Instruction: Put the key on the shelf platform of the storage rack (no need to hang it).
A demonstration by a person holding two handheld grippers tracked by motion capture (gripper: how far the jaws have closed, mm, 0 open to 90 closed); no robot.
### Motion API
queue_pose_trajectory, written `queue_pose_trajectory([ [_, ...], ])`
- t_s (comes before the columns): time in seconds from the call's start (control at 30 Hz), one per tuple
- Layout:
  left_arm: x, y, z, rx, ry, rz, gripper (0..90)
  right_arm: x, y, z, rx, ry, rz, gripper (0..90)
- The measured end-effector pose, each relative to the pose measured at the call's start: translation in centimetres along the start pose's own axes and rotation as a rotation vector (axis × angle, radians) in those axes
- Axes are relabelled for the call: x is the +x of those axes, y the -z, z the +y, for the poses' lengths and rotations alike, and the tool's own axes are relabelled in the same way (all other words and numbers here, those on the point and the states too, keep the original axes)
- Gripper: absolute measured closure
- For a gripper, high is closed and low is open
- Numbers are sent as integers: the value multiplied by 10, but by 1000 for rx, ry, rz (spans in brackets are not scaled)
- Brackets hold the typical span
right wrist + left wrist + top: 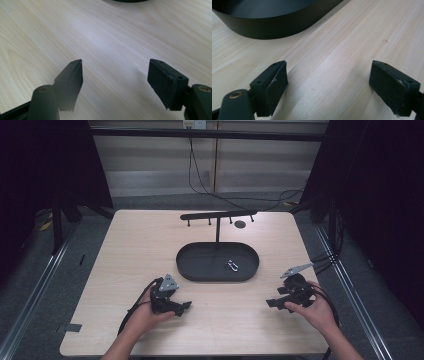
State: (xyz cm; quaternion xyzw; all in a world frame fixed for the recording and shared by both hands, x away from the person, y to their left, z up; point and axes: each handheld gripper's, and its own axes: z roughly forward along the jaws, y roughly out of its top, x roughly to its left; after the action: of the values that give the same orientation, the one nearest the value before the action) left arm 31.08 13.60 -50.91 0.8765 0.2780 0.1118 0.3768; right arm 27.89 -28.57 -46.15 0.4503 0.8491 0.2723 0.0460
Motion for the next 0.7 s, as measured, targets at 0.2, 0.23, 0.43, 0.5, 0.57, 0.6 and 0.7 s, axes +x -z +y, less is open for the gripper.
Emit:
queue_pose_trajectory([
  [0.2,0,0,0,1,-1,0,149,-1,0,-7,6,-1,1,284],
  [0.23,0,0,0,-1,2,-1,150,-1,0,-7,5,1,-1,285],
  [0.43,0,0,0,0,1,-2,149,-1,1,-12,3,1,-1,285],
  [0.5,0,0,0,0,2,-1,150,-1,1,-13,6,3,-3,285],
  [0.57,0,0,0,1,-2,0,150,-2,0,-15,3,1,-2,286],
  [0.6,0,0,0,0,1,-2,150,-2,0,-16,2,5,-5,287],
  [0.7,0,0,0,0,2,0,150,-3,-1,-19,10,5,-14,289],
])
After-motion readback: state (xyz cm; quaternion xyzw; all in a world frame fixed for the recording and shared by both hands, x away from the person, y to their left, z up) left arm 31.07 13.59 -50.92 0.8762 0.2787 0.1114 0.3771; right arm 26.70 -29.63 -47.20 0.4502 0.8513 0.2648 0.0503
